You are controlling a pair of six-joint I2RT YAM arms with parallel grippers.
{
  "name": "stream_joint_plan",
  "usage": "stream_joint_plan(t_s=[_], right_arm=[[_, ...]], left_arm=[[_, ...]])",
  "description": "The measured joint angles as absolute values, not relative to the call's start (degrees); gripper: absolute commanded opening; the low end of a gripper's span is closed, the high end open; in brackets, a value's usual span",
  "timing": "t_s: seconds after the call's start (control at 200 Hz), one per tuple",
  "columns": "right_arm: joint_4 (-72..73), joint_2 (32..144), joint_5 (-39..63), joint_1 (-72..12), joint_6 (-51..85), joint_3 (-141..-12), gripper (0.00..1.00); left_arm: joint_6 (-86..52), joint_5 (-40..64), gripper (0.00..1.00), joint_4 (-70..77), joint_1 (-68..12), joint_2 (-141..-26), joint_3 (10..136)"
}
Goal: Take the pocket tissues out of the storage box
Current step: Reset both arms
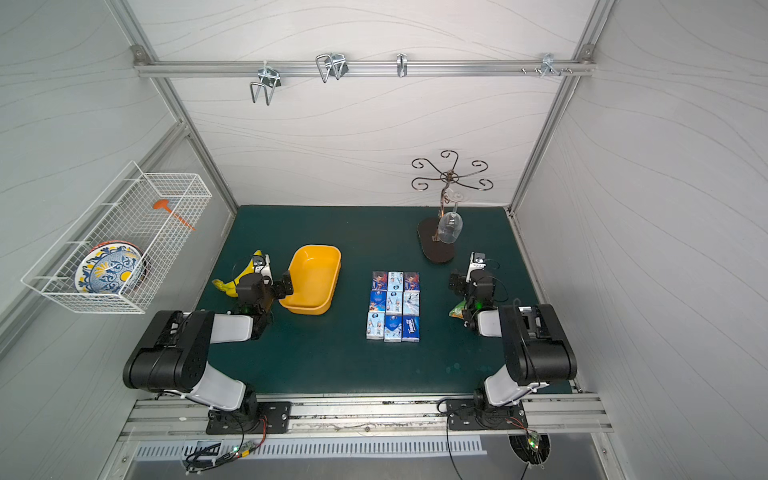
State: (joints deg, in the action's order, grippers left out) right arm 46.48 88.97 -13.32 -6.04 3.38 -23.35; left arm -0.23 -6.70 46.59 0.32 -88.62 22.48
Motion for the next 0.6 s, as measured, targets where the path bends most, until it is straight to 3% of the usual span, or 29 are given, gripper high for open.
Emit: stream_joint_plan(t_s=[0.6], right_arm=[[46.5, 89.0, -14.1, -6.3, 3.2, -23.4, 0.99]], left_arm=[[-0.6, -6.5, 1.00, 46.3, 0.3, -88.6, 22.5]])
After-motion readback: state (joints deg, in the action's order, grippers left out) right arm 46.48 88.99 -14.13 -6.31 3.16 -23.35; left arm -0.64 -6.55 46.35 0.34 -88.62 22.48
